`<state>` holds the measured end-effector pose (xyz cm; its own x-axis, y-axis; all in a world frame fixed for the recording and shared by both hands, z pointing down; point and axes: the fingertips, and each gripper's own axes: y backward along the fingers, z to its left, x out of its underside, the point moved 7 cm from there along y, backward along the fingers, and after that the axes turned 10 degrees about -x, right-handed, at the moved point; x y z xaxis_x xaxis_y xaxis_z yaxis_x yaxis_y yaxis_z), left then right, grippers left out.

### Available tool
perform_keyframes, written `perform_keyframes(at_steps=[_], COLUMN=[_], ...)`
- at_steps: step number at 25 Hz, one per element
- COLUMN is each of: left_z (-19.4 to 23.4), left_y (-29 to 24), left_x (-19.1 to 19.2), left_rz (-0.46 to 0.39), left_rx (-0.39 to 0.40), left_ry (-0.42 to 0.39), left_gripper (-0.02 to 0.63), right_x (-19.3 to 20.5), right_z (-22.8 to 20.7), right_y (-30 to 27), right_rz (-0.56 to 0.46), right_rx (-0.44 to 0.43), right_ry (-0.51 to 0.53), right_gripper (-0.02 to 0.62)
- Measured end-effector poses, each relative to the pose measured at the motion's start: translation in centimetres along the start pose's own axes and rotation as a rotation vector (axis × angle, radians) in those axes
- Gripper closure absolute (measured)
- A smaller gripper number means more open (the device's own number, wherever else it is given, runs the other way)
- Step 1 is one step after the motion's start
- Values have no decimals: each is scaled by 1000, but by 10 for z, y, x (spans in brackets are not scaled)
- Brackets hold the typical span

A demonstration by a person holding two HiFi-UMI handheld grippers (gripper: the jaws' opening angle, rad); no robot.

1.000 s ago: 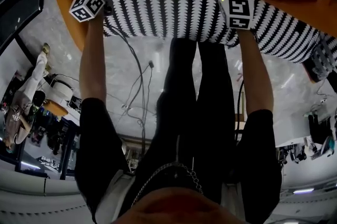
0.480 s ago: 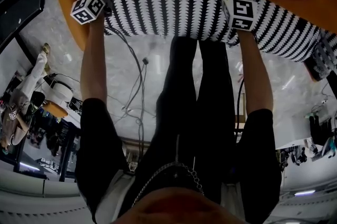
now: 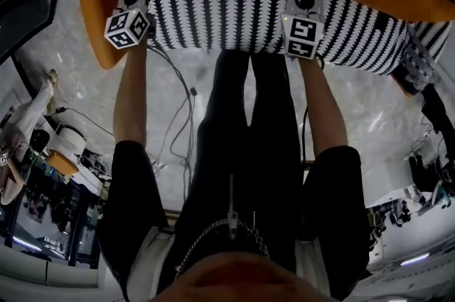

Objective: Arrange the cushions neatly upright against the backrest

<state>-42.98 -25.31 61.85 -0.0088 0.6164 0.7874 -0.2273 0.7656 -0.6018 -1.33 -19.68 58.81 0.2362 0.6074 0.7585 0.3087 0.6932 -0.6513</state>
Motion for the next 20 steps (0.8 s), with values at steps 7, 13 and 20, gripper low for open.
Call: perform_keyframes(at_steps=[7,13,20], left_z=[-77,-166,-231], left_y=[66,131,209], left_x=[-19,-33,-25], left_rz=[-12,-32,-57], left_rx=[114,215,262], left_ry=[-25,-136,-165], left_gripper=[597,597,597], right_x=[-18,-30,-21], right_z=[34,26,36], right_y=[80,152,215], right_rz=[35,15,37], right_rx=[-41,-10,-11], right_ry=[-66,-184,-129], right_gripper=[592,592,594])
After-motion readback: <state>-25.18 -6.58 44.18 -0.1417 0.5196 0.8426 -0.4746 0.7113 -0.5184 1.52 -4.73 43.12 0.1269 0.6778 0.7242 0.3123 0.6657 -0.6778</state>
